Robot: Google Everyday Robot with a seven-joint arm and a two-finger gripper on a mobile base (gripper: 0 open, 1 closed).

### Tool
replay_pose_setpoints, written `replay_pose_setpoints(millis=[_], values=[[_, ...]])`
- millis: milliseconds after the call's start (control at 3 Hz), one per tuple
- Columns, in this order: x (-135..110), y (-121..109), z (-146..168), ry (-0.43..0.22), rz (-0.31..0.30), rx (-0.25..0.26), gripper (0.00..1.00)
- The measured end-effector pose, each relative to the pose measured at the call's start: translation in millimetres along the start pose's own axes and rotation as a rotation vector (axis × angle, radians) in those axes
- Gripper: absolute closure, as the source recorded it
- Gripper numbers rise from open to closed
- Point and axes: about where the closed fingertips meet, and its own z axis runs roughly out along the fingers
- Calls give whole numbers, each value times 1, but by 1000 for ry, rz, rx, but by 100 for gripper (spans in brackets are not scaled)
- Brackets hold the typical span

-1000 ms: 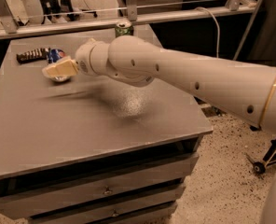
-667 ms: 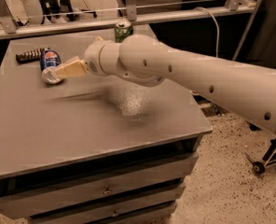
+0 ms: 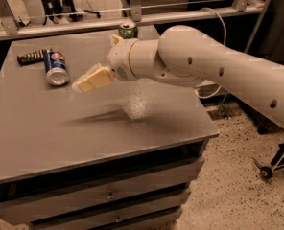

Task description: Knock pepsi can over

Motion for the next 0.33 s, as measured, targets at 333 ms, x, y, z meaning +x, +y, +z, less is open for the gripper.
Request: replay_pose_setpoints(millis=[333], values=[[2, 5, -3, 6, -4, -19, 0]])
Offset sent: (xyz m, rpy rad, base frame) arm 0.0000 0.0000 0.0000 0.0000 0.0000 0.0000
